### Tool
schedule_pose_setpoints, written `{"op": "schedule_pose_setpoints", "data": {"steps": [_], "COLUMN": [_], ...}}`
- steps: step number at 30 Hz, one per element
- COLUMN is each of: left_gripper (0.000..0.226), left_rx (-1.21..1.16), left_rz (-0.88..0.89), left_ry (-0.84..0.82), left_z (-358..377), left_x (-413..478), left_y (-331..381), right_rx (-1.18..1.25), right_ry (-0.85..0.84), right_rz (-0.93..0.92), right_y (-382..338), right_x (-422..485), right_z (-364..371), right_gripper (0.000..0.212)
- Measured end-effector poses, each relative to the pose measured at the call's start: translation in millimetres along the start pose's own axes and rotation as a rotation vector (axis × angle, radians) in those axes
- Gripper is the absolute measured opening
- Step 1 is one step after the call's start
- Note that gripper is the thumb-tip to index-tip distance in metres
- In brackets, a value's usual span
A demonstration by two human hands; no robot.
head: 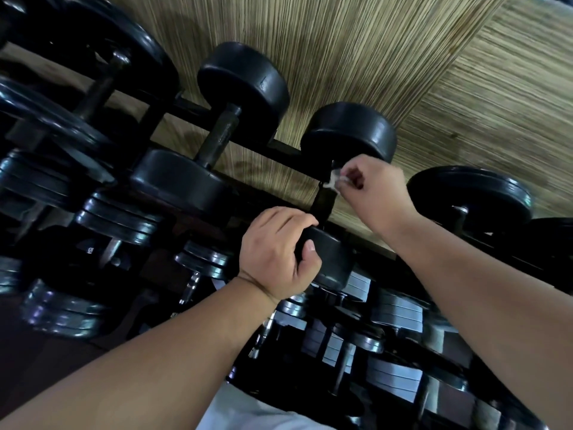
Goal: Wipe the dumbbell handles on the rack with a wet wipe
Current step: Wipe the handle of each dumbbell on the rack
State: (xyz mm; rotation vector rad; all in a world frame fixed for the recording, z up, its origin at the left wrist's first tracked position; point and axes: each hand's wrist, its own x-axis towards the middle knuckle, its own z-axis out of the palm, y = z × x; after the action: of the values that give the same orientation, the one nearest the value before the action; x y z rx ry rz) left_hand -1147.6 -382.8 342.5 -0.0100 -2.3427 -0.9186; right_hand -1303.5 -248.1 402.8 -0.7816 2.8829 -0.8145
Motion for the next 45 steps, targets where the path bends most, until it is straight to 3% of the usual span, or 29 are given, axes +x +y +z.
{"op": "schedule_pose_setpoints", "data": {"steps": [3,6,9,11,16,18,20,25,32,35,40,42,45], "left_gripper": [0.034,0.036,0.036,0.036,0.039,0.040,0.039,0.037,0.037,0.037,0.037,0.037,0.037], "left_rx": [0.005,0.025,0.027,0.021,0.053,0.049,0.045,0.058,0.041,0.037,0.024,0.022,0.029], "left_rz": [-0.002,-0.024,-0.047,-0.054,-0.070,-0.079,-0.084,-0.043,-0.063,-0.067,-0.035,-0.035,-0.046], "left_ry": [0.006,-0.017,-0.053,-0.074,-0.134,-0.155,-0.168,-0.153,-0.171,-0.188,-0.189,-0.186,-0.179], "left_z": [0.4,-0.6,-3.3,-4.9,-7.4,-7.6,-7.6,-7.1,-8.0,-8.5,-8.2,-8.2,-7.4], "left_x": [-0.7,0.3,2.1,2.1,4.4,5.0,4.8,6.7,6.6,6.8,6.2,6.0,6.0], "left_y": [-0.2,-0.2,2.5,4.4,7.7,8.8,8.4,8.3,9.7,8.5,6.6,6.3,6.8], "right_rx": [0.138,0.301,0.283,0.271,0.257,0.268,0.241,0.316,0.347,0.392,0.451,0.447,0.441], "right_ry": [0.109,0.062,-0.065,-0.058,0.285,0.325,0.292,0.020,0.313,0.243,-0.030,-0.005,0.199], "right_rz": [0.239,0.399,0.364,0.350,0.292,0.307,0.297,0.351,0.409,0.428,0.459,0.454,0.437], "right_y": [-5.4,-10.7,-14.3,-15.0,-13.2,-12.5,-11.6,-7.5,-1.7,-6.8,-4.4,-4.0,-7.0], "right_x": [1.5,-18.8,-38.1,-32.6,-6.1,-11.1,-23.8,-44.6,-7.4,-19.1,-50.5,-46.4,-25.2], "right_z": [9.4,20.5,23.5,21.9,28.2,34.5,38.5,28.0,35.2,34.7,28.2,26.9,27.7], "right_gripper": [0.005,0.010,0.013,0.013,0.006,0.007,0.007,0.007,0.004,0.007,0.009,0.007,0.002]}}
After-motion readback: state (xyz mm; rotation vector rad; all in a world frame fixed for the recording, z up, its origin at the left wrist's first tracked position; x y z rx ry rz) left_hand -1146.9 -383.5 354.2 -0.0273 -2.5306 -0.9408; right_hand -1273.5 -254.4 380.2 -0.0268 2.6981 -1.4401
